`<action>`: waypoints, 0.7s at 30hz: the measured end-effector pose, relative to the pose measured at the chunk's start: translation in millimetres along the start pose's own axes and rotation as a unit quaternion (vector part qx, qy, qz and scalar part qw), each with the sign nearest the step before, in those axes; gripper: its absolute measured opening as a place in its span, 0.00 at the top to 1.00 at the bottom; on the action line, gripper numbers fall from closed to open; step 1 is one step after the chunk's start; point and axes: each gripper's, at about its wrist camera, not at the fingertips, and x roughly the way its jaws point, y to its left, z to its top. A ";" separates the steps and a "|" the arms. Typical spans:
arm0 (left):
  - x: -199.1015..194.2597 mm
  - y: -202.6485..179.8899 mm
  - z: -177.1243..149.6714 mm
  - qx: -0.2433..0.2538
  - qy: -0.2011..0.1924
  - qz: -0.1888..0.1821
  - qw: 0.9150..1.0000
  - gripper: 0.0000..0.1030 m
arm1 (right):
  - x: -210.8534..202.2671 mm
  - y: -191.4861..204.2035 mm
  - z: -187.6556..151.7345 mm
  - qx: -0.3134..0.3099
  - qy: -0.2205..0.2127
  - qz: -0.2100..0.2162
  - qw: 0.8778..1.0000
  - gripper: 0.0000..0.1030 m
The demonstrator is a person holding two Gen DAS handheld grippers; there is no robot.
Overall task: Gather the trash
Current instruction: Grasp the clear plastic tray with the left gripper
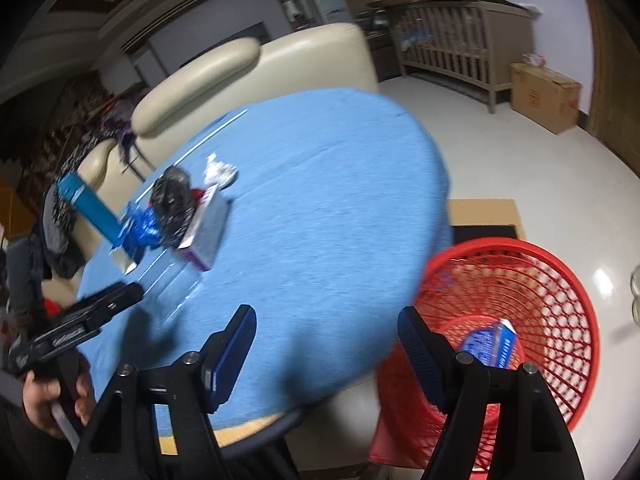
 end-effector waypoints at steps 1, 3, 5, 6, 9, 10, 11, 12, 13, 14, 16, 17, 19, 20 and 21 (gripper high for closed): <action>3.9 1.6 2.8 0.017 0.003 -0.004 1.000 0.22 | 4.1 6.3 2.2 -0.008 0.004 0.001 1.000 0.25; 14.2 2.4 7.9 0.034 0.013 0.000 0.999 0.22 | 13.2 18.2 5.6 -0.020 0.011 0.003 1.000 0.25; 26.9 1.4 12.0 0.042 0.023 -0.004 0.999 0.22 | 21.0 28.0 8.7 -0.026 0.018 0.006 0.999 0.25; 32.4 1.8 13.5 0.040 0.027 -0.010 0.999 0.22 | 24.0 32.0 10.8 -0.029 0.020 0.008 0.999 0.25; 38.1 4.8 11.9 0.032 0.024 -0.029 0.999 0.51 | 34.6 50.9 17.1 -0.042 0.025 0.017 0.999 0.25; 40.4 7.0 12.2 0.027 0.026 -0.032 0.999 0.53 | 37.9 56.2 19.2 -0.047 0.027 0.017 0.998 0.25; 38.5 9.0 11.0 0.022 0.023 -0.032 0.999 0.54 | 41.6 60.7 21.0 -0.052 0.029 0.018 0.998 0.25; 35.3 10.5 8.6 0.021 0.020 -0.028 0.999 0.54 | 44.6 64.0 22.4 -0.055 0.032 0.019 0.998 0.25; 31.1 12.8 5.2 0.021 0.015 -0.021 0.999 0.54 | 50.2 69.9 25.1 -0.059 0.035 0.021 0.997 0.25; 27.6 17.2 0.1 0.017 0.012 -0.015 1.000 0.55 | 54.5 73.8 26.7 -0.060 0.037 0.024 0.997 0.25; 21.4 32.8 -10.0 -0.009 0.007 -0.008 1.000 0.55 | 63.4 82.8 30.6 -0.061 0.041 0.032 0.997 0.25; 16.8 39.5 -14.8 -0.022 0.004 -0.003 1.000 0.55 | 70.3 89.8 32.5 -0.061 0.044 0.036 0.997 0.25; 7.8 50.5 -23.7 -0.040 -0.004 0.008 0.999 0.55 | 83.2 105.0 35.1 -0.068 0.048 0.043 0.996 0.25; 4.0 55.0 -27.4 -0.048 -0.006 0.012 0.999 0.55 | 88.2 111.2 35.9 -0.072 0.048 0.045 0.995 0.25; 0.5 59.9 -30.6 -0.056 -0.009 0.015 0.998 0.55 | 92.1 116.2 36.5 -0.076 0.047 0.044 0.995 0.25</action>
